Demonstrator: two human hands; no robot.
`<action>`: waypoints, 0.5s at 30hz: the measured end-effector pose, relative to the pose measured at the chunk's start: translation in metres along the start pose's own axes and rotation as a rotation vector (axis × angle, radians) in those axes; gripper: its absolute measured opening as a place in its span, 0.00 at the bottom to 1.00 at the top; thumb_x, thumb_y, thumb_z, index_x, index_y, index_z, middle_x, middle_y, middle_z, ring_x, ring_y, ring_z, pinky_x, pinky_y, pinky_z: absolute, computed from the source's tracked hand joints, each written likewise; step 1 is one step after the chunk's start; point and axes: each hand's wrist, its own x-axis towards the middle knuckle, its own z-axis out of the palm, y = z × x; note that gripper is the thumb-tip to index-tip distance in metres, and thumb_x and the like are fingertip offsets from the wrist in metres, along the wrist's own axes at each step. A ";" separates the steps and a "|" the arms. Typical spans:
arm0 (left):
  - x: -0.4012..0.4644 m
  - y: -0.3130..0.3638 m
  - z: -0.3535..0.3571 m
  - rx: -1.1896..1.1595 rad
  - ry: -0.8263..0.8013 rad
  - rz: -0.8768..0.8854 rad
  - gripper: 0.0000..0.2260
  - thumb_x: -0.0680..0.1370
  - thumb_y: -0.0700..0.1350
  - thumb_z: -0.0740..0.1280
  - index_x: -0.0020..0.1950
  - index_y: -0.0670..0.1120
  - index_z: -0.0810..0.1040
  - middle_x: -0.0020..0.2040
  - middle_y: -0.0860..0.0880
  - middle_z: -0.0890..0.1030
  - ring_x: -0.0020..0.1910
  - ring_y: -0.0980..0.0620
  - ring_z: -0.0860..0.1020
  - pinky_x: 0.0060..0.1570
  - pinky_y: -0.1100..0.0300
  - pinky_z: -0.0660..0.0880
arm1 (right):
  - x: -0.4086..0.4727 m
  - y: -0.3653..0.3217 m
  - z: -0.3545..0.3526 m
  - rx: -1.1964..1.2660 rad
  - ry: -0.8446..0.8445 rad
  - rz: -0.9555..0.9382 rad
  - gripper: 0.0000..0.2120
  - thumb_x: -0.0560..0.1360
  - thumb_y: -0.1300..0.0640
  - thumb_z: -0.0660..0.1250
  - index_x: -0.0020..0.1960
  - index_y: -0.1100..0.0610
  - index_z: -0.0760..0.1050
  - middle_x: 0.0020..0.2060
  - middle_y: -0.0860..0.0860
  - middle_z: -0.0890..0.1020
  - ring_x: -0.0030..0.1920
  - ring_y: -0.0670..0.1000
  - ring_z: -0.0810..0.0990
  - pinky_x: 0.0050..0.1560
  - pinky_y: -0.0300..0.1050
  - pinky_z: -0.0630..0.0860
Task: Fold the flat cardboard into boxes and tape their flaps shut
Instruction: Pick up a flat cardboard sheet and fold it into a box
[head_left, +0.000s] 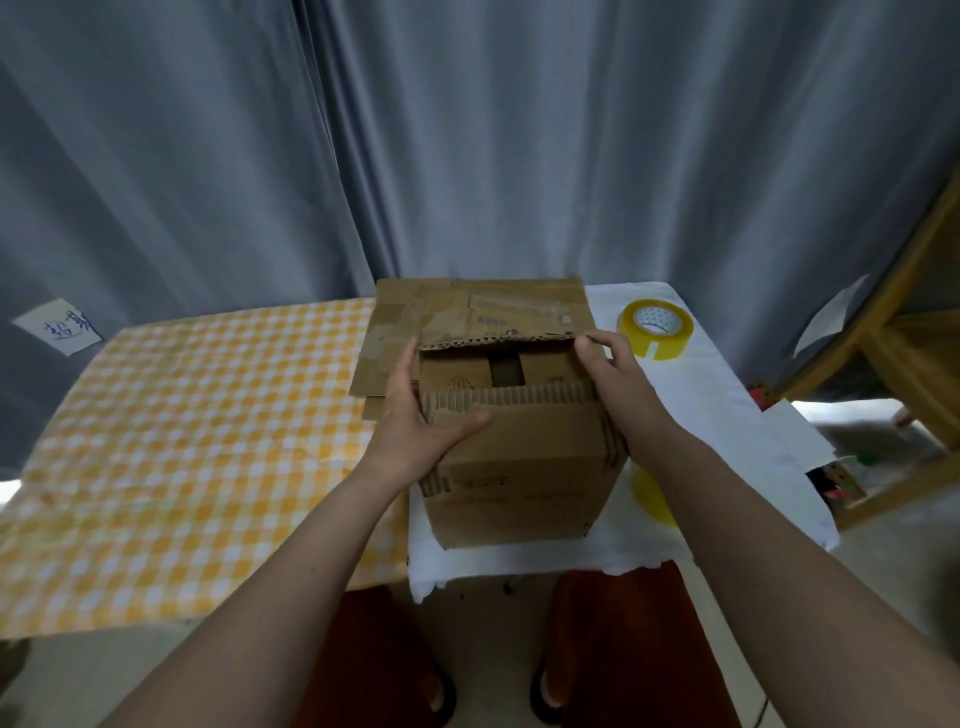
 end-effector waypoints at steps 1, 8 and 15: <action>0.000 -0.001 -0.001 0.029 -0.027 -0.005 0.52 0.60 0.64 0.74 0.78 0.54 0.53 0.76 0.52 0.59 0.73 0.52 0.62 0.71 0.48 0.64 | 0.000 0.000 0.000 -0.010 0.004 0.010 0.14 0.75 0.37 0.61 0.53 0.46 0.71 0.53 0.49 0.78 0.49 0.44 0.79 0.47 0.42 0.76; -0.006 -0.006 -0.002 0.140 -0.124 0.038 0.46 0.66 0.67 0.68 0.78 0.55 0.53 0.78 0.61 0.44 0.72 0.65 0.49 0.69 0.64 0.53 | 0.006 0.007 0.002 -0.166 0.012 -0.019 0.19 0.80 0.56 0.60 0.70 0.50 0.64 0.68 0.53 0.70 0.67 0.53 0.69 0.67 0.56 0.68; -0.006 0.012 0.009 0.963 -0.120 0.322 0.36 0.76 0.66 0.43 0.79 0.47 0.48 0.79 0.46 0.43 0.77 0.49 0.39 0.75 0.51 0.40 | 0.009 0.008 0.004 -0.223 0.038 -0.018 0.24 0.80 0.57 0.58 0.75 0.49 0.58 0.71 0.53 0.68 0.69 0.54 0.67 0.69 0.54 0.65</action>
